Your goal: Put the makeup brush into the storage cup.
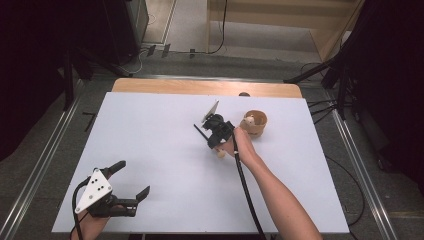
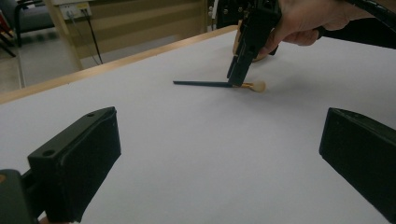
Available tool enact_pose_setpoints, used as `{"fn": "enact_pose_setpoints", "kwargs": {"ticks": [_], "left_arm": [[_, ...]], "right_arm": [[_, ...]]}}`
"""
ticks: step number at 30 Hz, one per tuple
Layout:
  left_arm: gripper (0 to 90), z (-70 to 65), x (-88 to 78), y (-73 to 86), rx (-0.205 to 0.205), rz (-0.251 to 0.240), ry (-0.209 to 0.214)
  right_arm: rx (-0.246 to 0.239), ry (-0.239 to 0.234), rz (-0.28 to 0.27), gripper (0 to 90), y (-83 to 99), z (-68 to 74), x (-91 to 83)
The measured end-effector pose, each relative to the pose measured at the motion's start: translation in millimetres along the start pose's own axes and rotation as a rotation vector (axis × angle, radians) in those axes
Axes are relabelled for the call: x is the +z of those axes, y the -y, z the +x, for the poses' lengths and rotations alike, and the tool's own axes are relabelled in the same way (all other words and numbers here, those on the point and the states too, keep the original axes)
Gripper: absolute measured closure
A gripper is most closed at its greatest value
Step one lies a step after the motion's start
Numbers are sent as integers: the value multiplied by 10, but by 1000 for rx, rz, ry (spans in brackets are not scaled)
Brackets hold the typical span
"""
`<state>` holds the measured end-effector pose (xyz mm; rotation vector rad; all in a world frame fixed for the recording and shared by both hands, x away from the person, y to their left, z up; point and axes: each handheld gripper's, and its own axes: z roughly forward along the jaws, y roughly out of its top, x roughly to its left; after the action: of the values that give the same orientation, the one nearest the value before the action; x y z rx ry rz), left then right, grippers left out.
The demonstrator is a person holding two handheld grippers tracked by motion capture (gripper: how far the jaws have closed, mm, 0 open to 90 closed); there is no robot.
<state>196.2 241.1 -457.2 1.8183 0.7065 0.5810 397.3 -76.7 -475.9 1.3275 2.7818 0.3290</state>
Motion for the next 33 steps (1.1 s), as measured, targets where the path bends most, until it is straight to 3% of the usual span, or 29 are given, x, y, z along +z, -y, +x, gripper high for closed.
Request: {"fn": "enact_pose_setpoints", "kwargs": {"ticks": [10,27,33], "left_arm": [[0,1,0,-1,0,0,-3],[0,1,-5,-3,2,-1,-5],[0,1,-5,-2,2,-1,-6]], "right_arm": [[35,7,19,766,-1,5,55],[25,39,9,848,17,19,76],[35,21,-8,849,41,-4,42]]}}
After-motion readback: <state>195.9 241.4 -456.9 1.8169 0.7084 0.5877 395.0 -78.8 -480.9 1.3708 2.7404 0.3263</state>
